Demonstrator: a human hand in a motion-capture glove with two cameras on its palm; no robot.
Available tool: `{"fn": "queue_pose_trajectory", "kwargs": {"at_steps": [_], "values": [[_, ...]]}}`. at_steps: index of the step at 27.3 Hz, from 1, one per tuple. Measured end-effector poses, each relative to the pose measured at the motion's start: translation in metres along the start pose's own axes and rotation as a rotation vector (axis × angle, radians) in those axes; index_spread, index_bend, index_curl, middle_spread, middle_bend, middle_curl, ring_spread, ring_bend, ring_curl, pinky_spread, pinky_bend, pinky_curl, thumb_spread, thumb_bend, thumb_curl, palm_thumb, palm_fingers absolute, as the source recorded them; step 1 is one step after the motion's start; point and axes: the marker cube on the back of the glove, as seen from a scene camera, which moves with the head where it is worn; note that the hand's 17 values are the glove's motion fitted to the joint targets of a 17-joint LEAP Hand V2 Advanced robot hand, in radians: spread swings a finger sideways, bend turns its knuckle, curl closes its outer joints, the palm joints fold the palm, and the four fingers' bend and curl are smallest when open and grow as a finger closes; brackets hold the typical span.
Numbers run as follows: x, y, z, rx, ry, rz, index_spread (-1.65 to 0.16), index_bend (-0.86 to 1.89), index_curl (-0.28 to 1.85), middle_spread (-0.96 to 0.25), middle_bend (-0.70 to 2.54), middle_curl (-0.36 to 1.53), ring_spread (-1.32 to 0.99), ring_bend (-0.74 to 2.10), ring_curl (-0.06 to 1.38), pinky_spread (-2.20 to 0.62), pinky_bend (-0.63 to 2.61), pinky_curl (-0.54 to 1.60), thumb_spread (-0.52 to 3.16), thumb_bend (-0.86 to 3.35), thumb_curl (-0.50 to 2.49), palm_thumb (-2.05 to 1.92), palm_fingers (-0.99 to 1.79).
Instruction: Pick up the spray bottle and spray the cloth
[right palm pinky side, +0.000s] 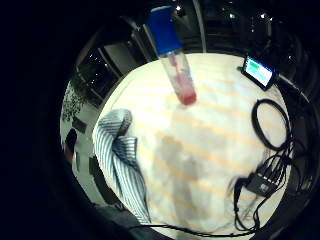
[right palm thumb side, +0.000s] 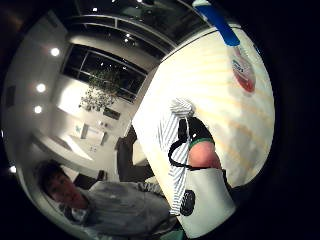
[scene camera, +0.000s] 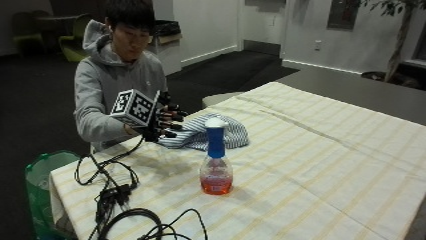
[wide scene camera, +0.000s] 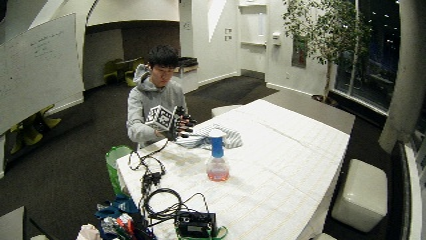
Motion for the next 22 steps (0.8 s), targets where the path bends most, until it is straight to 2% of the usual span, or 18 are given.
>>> {"fn": "queue_pose_trajectory", "kwargs": {"at_steps": [5, 22], "values": [[0.018, -0.019, 0.007, 0.043, -0.059, 0.056, -0.35, 0.05, 0.07, 0.03, 0.25, 0.35, 0.01, 0.44, 0.33, 0.20, 0.65, 0.39, 0.86, -0.01, 0.47, 0.86, 0.04], [0.050, -0.101, 0.025, 0.114, -0.253, 0.214, -0.35, 0.08, 0.08, 0.05, 0.30, 0.36, 0.03, 0.50, 0.32, 0.22, 0.69, 0.38, 0.82, -0.03, 0.49, 0.87, 0.01]]}}
